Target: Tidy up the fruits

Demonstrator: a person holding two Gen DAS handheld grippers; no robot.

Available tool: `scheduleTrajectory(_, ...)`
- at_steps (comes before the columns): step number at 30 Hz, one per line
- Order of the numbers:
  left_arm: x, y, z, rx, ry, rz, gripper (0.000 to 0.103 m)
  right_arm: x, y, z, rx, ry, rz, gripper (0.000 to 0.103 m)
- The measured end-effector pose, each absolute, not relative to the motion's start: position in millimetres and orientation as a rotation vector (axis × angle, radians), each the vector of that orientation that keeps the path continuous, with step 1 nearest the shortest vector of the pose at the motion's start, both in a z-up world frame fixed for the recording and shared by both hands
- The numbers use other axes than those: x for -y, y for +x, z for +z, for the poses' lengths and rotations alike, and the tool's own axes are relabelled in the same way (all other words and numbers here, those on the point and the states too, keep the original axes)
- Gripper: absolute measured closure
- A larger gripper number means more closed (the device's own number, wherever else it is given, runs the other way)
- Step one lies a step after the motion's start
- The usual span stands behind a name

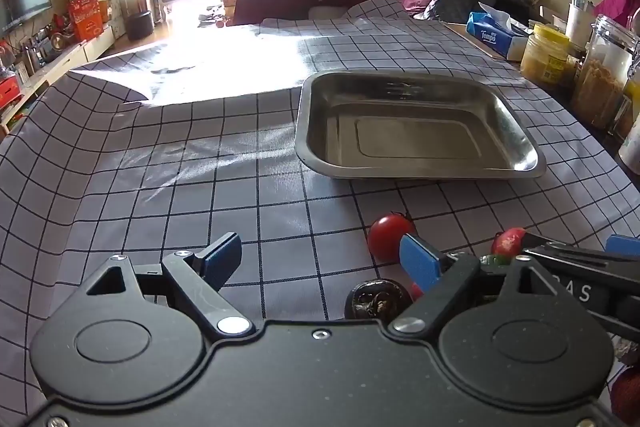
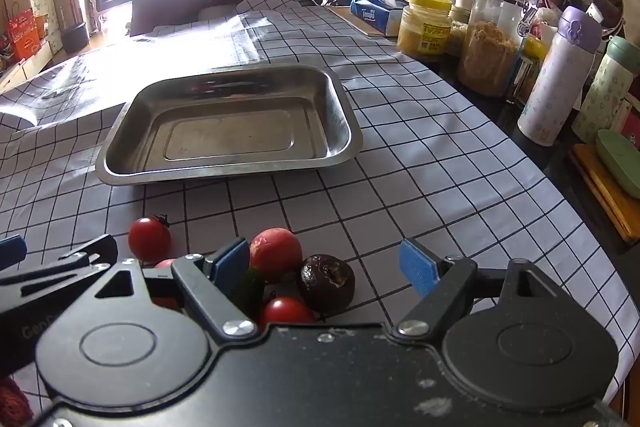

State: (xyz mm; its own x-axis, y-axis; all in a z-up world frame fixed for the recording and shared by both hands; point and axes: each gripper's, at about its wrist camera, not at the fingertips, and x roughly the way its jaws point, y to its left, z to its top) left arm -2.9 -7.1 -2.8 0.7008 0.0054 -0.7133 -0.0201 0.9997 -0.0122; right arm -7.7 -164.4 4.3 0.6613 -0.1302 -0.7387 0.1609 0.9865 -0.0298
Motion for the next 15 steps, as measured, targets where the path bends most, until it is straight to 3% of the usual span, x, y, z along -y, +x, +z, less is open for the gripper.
scheduleTrajectory(15,6,-3,-3,-0.791,-0.019,0.032,0.016,161,-8,7,-0.826,0.036,-0.157,0.018)
